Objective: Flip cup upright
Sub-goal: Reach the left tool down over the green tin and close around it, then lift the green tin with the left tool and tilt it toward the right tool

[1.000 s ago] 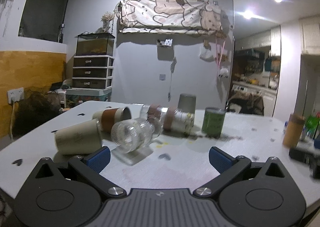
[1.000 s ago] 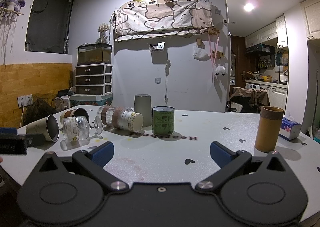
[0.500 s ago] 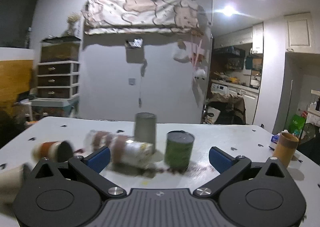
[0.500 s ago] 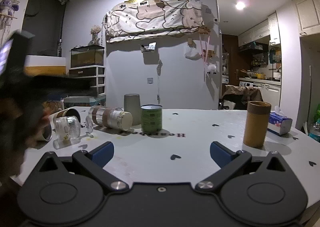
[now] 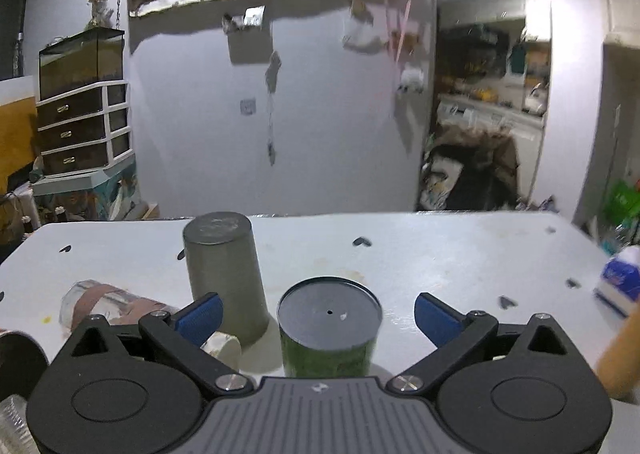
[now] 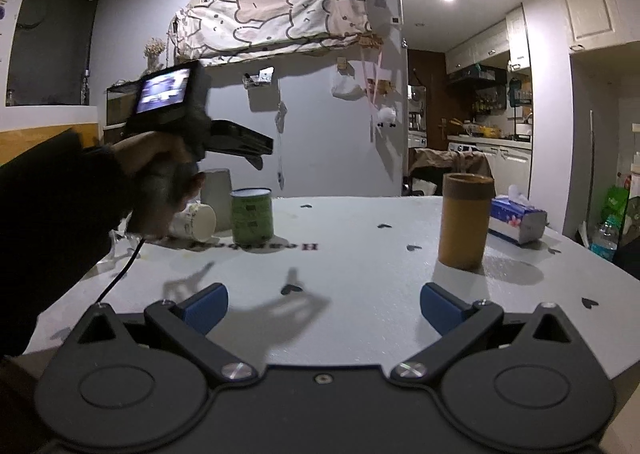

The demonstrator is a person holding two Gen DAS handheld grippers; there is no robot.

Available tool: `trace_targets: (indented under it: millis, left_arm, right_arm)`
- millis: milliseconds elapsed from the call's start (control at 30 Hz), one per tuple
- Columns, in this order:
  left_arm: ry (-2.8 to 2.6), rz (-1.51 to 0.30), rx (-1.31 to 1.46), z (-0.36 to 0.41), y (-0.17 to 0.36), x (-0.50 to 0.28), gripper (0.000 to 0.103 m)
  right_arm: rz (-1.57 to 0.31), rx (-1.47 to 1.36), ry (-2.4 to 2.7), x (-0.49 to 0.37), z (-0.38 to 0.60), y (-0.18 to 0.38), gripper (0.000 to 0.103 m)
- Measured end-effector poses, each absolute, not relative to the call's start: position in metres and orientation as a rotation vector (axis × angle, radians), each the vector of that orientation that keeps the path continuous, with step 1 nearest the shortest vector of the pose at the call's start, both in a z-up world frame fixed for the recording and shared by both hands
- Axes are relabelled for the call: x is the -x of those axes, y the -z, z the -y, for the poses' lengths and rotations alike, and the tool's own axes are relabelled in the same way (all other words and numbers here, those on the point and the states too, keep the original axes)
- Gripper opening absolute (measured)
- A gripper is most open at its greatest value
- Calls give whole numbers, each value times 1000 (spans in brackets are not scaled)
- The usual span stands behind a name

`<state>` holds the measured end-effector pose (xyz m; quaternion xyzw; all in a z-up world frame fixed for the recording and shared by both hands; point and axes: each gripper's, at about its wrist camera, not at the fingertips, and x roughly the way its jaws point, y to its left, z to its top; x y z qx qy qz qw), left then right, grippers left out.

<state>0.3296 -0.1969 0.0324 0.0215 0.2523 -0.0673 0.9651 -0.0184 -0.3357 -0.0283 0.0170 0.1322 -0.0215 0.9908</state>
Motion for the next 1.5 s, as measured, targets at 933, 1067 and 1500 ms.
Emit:
trace_targets:
  millis: [933, 1067, 1500]
  left_arm:
    - [373, -494, -203, 161, -3, -202, 74]
    - [384, -441, -189, 141, 3, -154, 74]
    - [339, -360, -99, 84, 16, -52, 74]
  right_arm:
    - [-270, -77, 24, 18, 343, 38, 103]
    - [-267, -75, 6, 16, 335, 37, 103]
    - [-266, -55, -51, 11, 307, 32, 103]
